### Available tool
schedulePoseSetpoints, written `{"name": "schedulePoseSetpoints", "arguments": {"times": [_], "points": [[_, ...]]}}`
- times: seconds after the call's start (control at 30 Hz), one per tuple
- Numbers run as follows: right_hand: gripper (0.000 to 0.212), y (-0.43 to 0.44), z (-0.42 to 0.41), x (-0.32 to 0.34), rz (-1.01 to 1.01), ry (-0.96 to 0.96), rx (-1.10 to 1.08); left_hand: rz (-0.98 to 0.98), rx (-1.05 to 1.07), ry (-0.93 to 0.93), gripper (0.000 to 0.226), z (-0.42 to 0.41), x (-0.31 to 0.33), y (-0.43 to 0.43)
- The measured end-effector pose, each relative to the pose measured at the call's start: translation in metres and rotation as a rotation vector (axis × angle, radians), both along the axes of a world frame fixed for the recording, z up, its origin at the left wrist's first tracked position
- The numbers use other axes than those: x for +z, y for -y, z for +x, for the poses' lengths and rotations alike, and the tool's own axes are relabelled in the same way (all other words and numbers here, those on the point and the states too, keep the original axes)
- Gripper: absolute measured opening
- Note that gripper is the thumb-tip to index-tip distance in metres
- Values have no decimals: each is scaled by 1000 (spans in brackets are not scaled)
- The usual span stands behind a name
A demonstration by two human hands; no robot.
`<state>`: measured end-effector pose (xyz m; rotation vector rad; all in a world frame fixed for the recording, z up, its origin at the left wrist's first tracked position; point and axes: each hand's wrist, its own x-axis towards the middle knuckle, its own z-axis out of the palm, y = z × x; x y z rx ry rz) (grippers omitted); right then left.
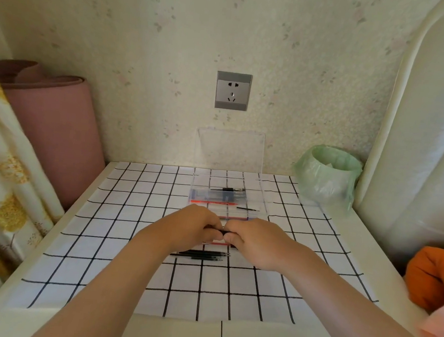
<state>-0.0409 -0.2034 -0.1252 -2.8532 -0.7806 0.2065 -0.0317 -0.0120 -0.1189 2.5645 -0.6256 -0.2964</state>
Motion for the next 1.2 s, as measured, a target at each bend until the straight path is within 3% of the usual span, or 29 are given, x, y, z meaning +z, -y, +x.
{"name": "schedulePoseSetpoints", "arguments": {"times": [0.27,0.8,0.93,1.13,1.2], "points": [[31,17,-1,-1,-45,-189,-78,97,85,-35,14,1,-4,-2],[27,20,-1,2,98,82,-102,82,28,-32,17,0,-6,14],[22,16,2,1,19,80,-28,56,38,-6,14,0,-6,15],[14,10,3,4,52,159,-91,110,13,46,17,-2,-4,17],[22,9,4,4,88,183,-107,119,16,29,20,-2,-3,16]]}}
